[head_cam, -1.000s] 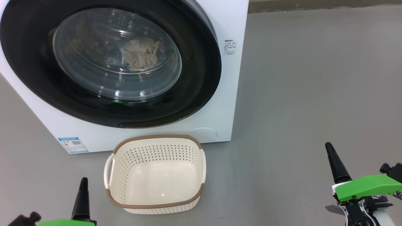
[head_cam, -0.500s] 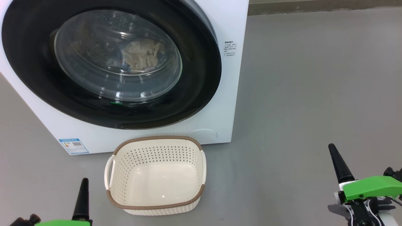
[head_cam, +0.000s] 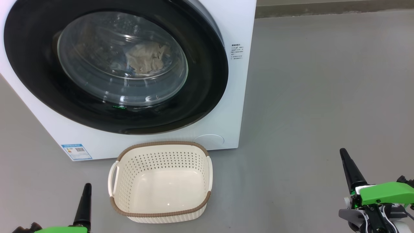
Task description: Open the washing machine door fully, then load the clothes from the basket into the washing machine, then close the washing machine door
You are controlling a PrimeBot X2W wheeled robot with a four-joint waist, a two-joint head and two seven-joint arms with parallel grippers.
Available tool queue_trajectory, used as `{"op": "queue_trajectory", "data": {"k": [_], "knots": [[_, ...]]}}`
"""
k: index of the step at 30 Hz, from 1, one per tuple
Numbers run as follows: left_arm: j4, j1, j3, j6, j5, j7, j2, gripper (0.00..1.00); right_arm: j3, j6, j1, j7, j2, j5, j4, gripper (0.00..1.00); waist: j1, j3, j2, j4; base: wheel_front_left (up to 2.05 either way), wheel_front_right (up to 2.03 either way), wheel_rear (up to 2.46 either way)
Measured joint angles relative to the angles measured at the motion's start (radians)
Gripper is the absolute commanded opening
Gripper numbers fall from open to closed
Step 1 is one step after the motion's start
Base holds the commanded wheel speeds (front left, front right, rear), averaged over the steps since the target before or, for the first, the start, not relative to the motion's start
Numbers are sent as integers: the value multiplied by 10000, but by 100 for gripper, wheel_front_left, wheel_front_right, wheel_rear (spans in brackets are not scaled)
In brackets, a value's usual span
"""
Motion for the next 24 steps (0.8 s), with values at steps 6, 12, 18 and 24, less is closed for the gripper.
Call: {"op": "queue_trajectory", "data": {"k": [6, 12, 18, 24], "knots": [[-23, -37, 102, 0, -512, 198, -63, 0, -211, 0, 4, 201, 96, 433, 0, 0, 0, -30, 0, 4, 0, 0, 0], [-40, -43, 205, 0, -1001, 349, -138, 0, -359, 0, 12, 345, 222, 913, 0, 0, 0, -61, 0, 8, 0, 0, 0], [-48, -47, 278, 0, -1430, 529, -176, 0, -581, -2, 19, 520, 314, 1383, 0, 0, 0, -91, 0, 11, 0, 0, 0], [-54, -49, 359, 0, -1898, 700, -207, 0, -723, -15, 22, 694, 403, 1877, 0, 0, 0, -117, 0, 15, 0, 0, 0]]}}
